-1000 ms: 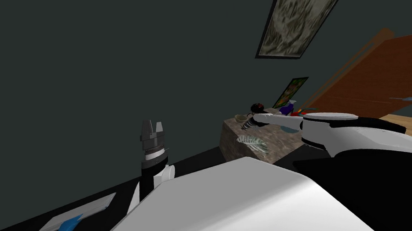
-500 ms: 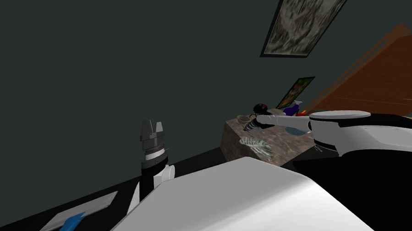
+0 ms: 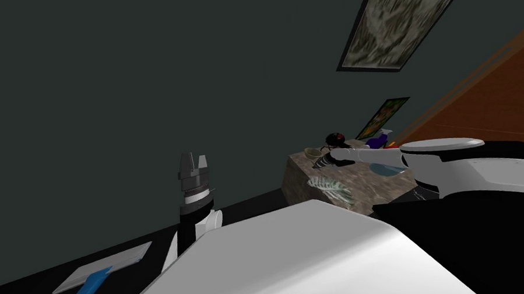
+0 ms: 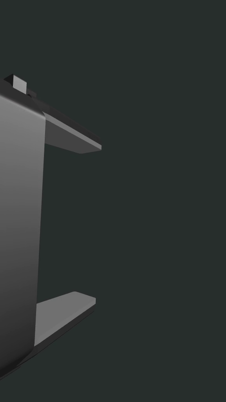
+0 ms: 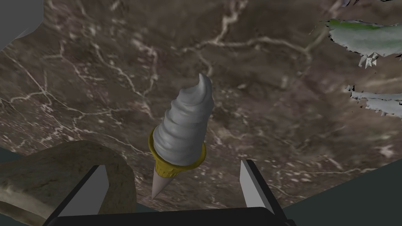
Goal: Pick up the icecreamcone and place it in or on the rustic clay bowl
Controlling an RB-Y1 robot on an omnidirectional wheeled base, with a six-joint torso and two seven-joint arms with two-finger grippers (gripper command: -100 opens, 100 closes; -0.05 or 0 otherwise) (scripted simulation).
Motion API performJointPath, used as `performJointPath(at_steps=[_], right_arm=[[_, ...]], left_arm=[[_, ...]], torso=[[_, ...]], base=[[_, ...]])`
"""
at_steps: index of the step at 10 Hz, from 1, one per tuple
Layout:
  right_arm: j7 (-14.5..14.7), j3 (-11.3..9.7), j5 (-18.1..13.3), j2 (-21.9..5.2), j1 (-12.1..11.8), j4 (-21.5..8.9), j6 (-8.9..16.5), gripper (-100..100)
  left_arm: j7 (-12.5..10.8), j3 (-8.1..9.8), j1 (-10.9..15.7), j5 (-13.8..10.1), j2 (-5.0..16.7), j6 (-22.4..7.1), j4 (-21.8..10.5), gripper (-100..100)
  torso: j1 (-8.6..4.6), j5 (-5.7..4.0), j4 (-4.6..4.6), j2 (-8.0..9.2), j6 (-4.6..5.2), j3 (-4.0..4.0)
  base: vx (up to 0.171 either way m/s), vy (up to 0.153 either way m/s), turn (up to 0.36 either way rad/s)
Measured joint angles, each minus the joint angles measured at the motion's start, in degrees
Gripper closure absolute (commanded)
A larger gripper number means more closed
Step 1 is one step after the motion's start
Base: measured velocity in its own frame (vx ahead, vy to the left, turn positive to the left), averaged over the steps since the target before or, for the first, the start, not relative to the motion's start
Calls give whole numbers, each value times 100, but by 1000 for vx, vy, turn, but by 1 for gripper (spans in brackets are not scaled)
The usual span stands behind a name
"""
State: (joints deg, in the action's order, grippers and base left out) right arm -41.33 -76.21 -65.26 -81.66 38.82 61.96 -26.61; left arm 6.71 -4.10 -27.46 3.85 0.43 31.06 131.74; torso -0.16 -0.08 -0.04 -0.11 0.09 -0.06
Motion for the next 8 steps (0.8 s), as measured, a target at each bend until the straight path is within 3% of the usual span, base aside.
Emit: performJointPath(at_steps=[3,4,8], right_arm=[[47,-467,392,-269,3,281,332,-100],[66,-487,414,-277,3,286,357,100],[68,-483,409,-278,6,287,355,100]], left_arm=[[0,0,0,0,0,0,0,0],[0,0,0,0,0,0,0,0],[0,0,0,0,0,0,0,0]], torso=[[0,0,1,4,0,2],[-2,0,2,7,-1,4],[-11,-7,1,11,2,5]], base=[[25,8,22],[0,0,0],[0,0,0]])
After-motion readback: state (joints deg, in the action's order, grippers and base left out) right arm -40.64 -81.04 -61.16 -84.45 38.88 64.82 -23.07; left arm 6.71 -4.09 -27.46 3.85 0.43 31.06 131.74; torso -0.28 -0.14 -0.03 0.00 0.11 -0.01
